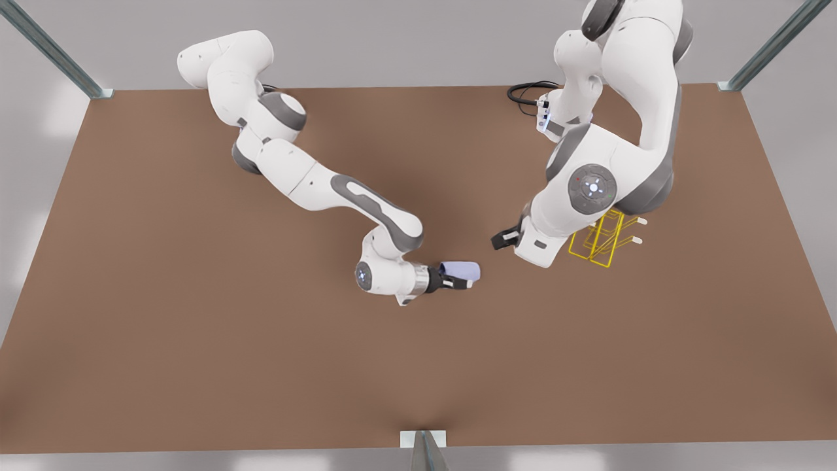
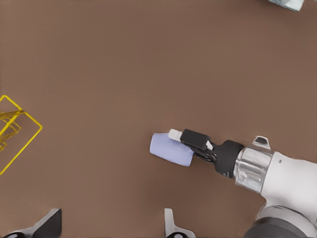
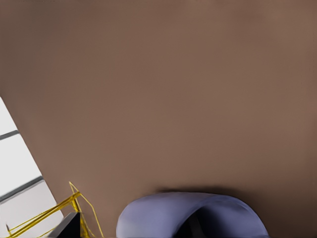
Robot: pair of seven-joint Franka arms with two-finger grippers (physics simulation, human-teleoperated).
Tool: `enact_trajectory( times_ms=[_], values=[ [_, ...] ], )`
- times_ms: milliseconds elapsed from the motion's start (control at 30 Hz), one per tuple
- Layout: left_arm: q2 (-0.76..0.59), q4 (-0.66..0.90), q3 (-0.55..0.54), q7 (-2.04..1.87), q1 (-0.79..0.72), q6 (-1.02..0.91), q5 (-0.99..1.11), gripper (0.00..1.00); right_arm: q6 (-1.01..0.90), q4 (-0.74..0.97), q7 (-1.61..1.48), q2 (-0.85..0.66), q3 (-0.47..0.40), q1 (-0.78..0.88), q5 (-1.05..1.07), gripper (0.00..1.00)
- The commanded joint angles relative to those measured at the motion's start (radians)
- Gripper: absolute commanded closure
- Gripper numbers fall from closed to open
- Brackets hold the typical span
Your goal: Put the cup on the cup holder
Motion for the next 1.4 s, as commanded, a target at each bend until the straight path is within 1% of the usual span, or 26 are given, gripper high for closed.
enact_trajectory(
  times_ms=[0,33,100,167,233,367,400,500,567,600,667,700,733,767,800,833,867,900,933,967,1000,1033,1067,1167,1300,1367],
  values=[
    [0.044,0.011,0.0,-1.411,-0.006,0.177,0.032,0.0,-0.002,-0.005,0.023,-0.002,0.003,-0.008,-0.015,0.0],
    [0.068,0.01,0.001,-1.414,-0.039,0.171,0.044,0.0,-0.003,-0.007,0.023,-0.002,0.003,-0.014,-0.014,0.0],
    [0.139,0.025,0.008,-1.511,-0.049,0.18,0.067,0.0,-0.003,-0.043,0.022,-0.003,0.05,-0.052,-0.047,0.0],
    [0.166,0.019,0.008,-1.649,-0.075,0.269,0.101,0.0,-0.003,-0.063,0.023,-0.008,0.072,-0.082,-0.053,0.0],
    [0.194,0.022,0.009,-1.667,-0.077,0.271,0.108,0.0,-0.003,-0.092,0.023,-0.012,0.109,-0.121,-0.092,0.0],
    [0.199,0.022,0.009,-1.894,-0.085,0.269,0.205,0.0,-0.013,-0.226,0.028,-0.062,0.211,-0.286,-0.164,0.0],
    [0.2,0.014,0.009,-1.91,-0.089,0.26,0.211,0.0,-0.028,-0.261,0.029,-0.063,0.256,-0.35,-0.208,0.0],
    [0.199,-0.047,0.0,-1.835,-0.126,0.248,0.248,0.0,-0.092,-0.415,0.031,-0.183,0.288,-0.509,-0.214,0.0],
    [0.2,-0.088,0.001,-1.834,-0.147,0.262,0.254,0.0,-0.221,-0.47,0.029,-0.304,0.291,-0.612,-0.214,0.0],
    [0.203,-0.11,0.001,-1.834,-0.161,0.274,0.28,0.0,-0.339,-0.474,0.023,-0.382,0.276,-0.664,-0.216,0.0],
    [0.205,-0.164,0.0,-1.819,-0.184,0.335,0.323,0.0,-0.537,-0.485,-0.062,-0.586,0.127,-0.688,-0.245,0.0],
    [0.214,-0.168,0.0,-1.81,-0.196,0.352,0.343,0.0,-0.672,-0.487,-0.127,-0.702,0.043,-0.678,-0.335,0.0],
    [0.235,-0.17,-0.002,-1.808,-0.209,0.37,0.374,0.0,-0.727,-0.574,-0.257,-0.816,-0.034,-0.68,-0.486,0.0],
    [0.251,-0.174,-0.002,-1.807,-0.212,0.384,0.392,0.0,-0.668,-0.674,-0.467,-0.911,-0.13,-0.671,-0.523,0.0],
    [0.254,-0.174,-0.002,-1.772,-0.212,0.389,0.392,0.0,-0.668,-0.698,-0.585,-0.973,-0.309,-0.545,-0.53,0.0],
    [0.269,-0.176,-0.002,-1.775,-0.21,0.426,0.386,0.0,-0.743,-0.674,-0.583,-1.008,-0.437,-0.471,-0.53,0.0],
    [0.274,-0.179,-0.002,-1.787,-0.207,0.424,0.374,0.0,-0.859,-0.582,-0.603,-1.023,-0.427,-0.563,-0.535,0.0],
    [0.275,-0.208,-0.002,-1.79,-0.21,0.427,0.374,0.0,-0.902,-0.57,-0.599,-1.075,-0.428,-0.588,-0.53,0.0],
    [0.274,-0.208,-0.002,-1.828,-0.207,0.426,0.374,0.0,-0.96,-0.533,-0.575,-1.089,-0.428,-0.585,-0.527,0.0],
    [0.277,-0.223,-0.002,-1.847,-0.206,0.426,0.374,0.0,-1.083,-0.436,-0.52,-1.056,-0.445,-0.545,-0.523,0.0],
    [0.266,-0.262,-0.002,-1.844,-0.206,0.427,0.38,0.0,-1.105,-0.476,-0.53,-1.146,-0.579,-0.451,-0.52,0.0],
    [0.263,-0.28,-0.002,-1.831,-0.21,0.449,0.386,0.0,-1.077,-0.551,-0.54,-1.243,-0.562,-0.45,-0.514,0.0],
    [0.265,-0.294,-0.003,-1.825,-0.213,0.452,0.395,0.0,-1.088,-0.507,-0.54,-1.243,-0.559,-0.453,-0.5,0.0],
    [0.262,-0.328,-0.006,-1.795,-0.224,0.452,0.409,0.0,-1.073,-0.507,-0.53,-1.235,-0.554,-0.444,-0.483,0.0],
    [0.268,-0.328,-0.006,-1.796,-0.227,0.452,0.408,0.0,-1.053,-0.49,-0.495,-1.226,-0.48,-0.442,-0.478,0.0],
    [0.272,-0.331,-0.006,-1.795,-0.227,0.452,0.409,0.0,-0.994,-0.491,-0.491,-1.189,-0.482,-0.456,-0.491,0.0]
  ],
)
